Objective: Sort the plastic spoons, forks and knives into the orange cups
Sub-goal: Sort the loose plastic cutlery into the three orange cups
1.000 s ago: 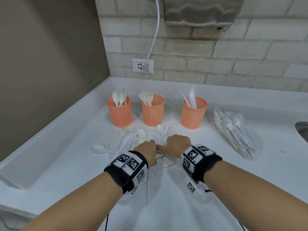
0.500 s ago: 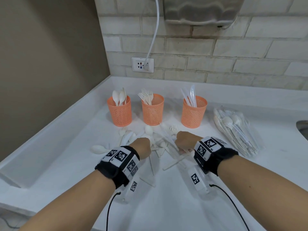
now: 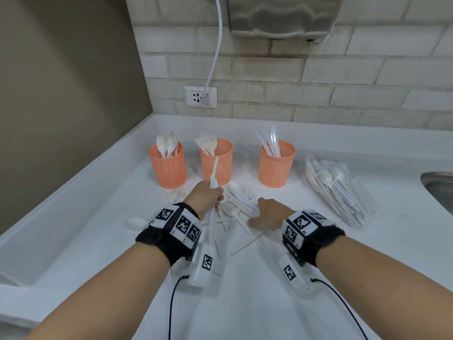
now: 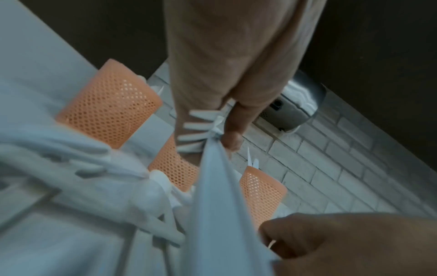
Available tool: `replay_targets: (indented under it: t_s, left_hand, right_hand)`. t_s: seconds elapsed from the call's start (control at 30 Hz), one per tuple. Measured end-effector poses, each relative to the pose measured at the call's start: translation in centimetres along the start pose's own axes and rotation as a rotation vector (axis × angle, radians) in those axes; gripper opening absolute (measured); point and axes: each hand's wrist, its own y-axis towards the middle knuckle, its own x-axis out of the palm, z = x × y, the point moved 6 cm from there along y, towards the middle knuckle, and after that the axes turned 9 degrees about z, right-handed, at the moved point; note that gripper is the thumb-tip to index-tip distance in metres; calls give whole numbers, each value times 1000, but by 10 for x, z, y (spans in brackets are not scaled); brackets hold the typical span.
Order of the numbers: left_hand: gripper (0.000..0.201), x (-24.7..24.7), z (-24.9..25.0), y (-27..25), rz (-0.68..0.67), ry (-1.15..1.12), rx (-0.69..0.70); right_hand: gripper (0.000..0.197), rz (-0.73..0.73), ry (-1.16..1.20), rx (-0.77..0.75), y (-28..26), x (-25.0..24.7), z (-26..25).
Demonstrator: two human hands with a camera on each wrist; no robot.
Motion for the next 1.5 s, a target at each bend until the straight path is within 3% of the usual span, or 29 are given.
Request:
replay_targets:
  t_s: [0.07,0.13,0.27,0.43,0.6,0.7,0.8,0.87,0.97,1.07,1.17,1.27,1.37,1.5]
  left_hand:
    - [12,0,0,1,-3,-116,-37]
    - [11,-3,-1,2,10,-194,-82]
    - [9,-7,-4,1,38,-290,-134]
    - [34,12,6,-9,-43,-288,-97]
    - [21,20,9,-11,-13,-335,-69]
    - [23,9,5,-7,75,-303,-78]
    - [31,-6,4,-1,126,-333,-96]
    - [30,-16,4,2,124,-384,-119]
    - [32,-25,3,7,72,-374,-127]
    - [32,-28,-2,7,50,-352,-135]
    - [32,-28,-5,5,23,-363,-140]
    - [33,-28,-6,1,-13,-383,-139]
    - [33,-31,-5,-2,-33,-385,-133]
    - [30,-35,-5,-6,-35,-422,-141]
  right_hand:
    - [11,1,-22,-10,0,0,-3]
    - [5,-16,3,-9,1,-2,-1]
    - [16,36,157,-40,-3,-23,4]
    - [15,109,500,-131,-18,-44,-23]
    - [31,71,698,-324,-42,-36,-61]
    - [36,25,634,-248,-40,-30,-53]
    - [36,60,437,-60,-34,-30,-19]
    - [36,12,233,40,-34,-19,1]
    - [41,-24,139,145,-29,-1,17]
    - [38,89,146,172,-17,-6,17]
    - [32,106,166,177,-5,-11,5]
    - [53,114,162,198,8,-1,-13]
    - [71,168,17,208,27,13,-33]
    - [43,159,-32,236,34,11,-44]
